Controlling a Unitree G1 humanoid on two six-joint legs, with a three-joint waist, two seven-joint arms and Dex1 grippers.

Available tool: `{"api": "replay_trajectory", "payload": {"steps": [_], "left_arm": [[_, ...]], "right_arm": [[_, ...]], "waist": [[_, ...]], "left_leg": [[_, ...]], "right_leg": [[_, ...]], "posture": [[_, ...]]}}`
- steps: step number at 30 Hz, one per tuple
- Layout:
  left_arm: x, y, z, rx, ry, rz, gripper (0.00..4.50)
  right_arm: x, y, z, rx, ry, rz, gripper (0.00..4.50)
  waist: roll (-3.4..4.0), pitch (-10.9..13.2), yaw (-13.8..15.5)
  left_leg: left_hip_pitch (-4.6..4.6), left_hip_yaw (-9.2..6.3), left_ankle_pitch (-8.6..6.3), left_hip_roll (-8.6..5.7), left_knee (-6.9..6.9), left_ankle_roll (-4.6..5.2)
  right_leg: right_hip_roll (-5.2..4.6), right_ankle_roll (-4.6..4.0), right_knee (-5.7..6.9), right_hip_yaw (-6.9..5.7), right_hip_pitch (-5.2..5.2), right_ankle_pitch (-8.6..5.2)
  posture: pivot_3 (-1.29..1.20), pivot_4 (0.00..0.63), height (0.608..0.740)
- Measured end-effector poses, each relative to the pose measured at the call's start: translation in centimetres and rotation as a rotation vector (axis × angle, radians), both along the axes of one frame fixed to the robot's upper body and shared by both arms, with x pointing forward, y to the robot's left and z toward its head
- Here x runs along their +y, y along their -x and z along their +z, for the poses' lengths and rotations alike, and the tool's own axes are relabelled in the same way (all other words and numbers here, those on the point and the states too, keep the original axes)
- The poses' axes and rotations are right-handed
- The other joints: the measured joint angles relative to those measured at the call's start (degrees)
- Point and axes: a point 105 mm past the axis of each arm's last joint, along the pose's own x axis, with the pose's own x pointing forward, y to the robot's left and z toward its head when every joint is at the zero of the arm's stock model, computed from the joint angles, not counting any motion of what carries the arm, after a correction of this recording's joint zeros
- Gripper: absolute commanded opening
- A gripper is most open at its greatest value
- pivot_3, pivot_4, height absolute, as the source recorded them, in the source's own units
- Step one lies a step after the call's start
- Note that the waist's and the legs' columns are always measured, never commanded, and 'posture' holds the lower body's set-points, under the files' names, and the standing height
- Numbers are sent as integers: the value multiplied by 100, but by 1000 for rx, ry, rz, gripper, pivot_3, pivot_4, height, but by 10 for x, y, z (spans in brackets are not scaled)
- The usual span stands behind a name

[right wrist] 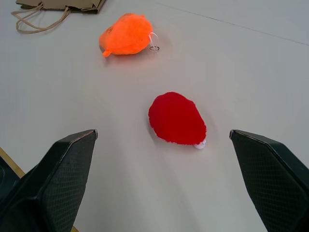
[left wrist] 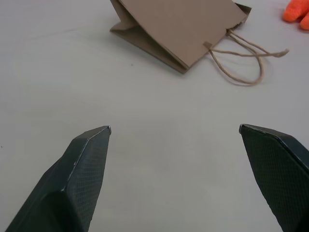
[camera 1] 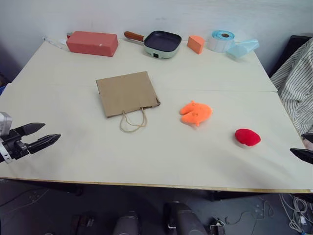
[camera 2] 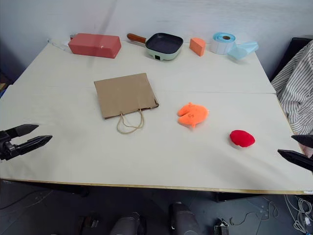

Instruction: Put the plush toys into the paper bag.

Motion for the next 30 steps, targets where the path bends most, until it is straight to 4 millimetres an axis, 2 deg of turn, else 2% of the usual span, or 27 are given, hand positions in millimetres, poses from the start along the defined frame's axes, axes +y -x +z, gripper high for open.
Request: {"api": "replay_trajectory", "payload": {"steps": [10, 17, 19, 21, 27, 30], "left_arm": [[4, -8, -12, 19, -83, 18, 4459], [-6, -19, -7, -4, -95, -27, 4459], [-15, -23, -5, -12, -109, -73, 4459], [-33, -26, -3, -12, -134, -161, 4459], [-104, -50, 27, -119, -279, -510, 4459], [-138, -63, 25, -150, -365, -665, 4459]], "right_arm": [[3, 1, -10, 7, -32, -14, 4500], [3, -1, -9, -21, -17, -29, 4500], [9, -1, -6, -24, -9, -7, 4500], [25, 3, -2, -15, -22, 66, 4500], [94, 2, 29, -114, 6, 312, 4500], [127, 0, 30, -146, 19, 400, 4500]], "waist": [[0, 0, -2], [0, 0, 2], [1, 0, -1], [0, 0, 4], [0, -1, 7], [-2, -2, 8]], "left_leg": [[0, 3, 1, -1, -1, -1], [0, 2, 5, -1, 0, -9], [0, 4, 10, -2, 0, -16], [0, 2, 14, -1, 0, -23], [-8, 1, 17, -5, 26, -27], [-14, 2, 17, -4, 41, -28]], "right_leg": [[0, 0, 0, 1, 0, 0], [0, 0, 3, 1, -1, 0], [0, 0, 4, 2, -1, 0], [1, 0, 5, 0, 0, 0], [2, 5, 18, 0, 1, 2], [7, 5, 45, 0, -2, 3]], "posture": [[0, 150, 740], [0, 150, 740], [0, 150, 740], [0, 150, 740], [0, 150, 740], [0, 150, 740]]}}
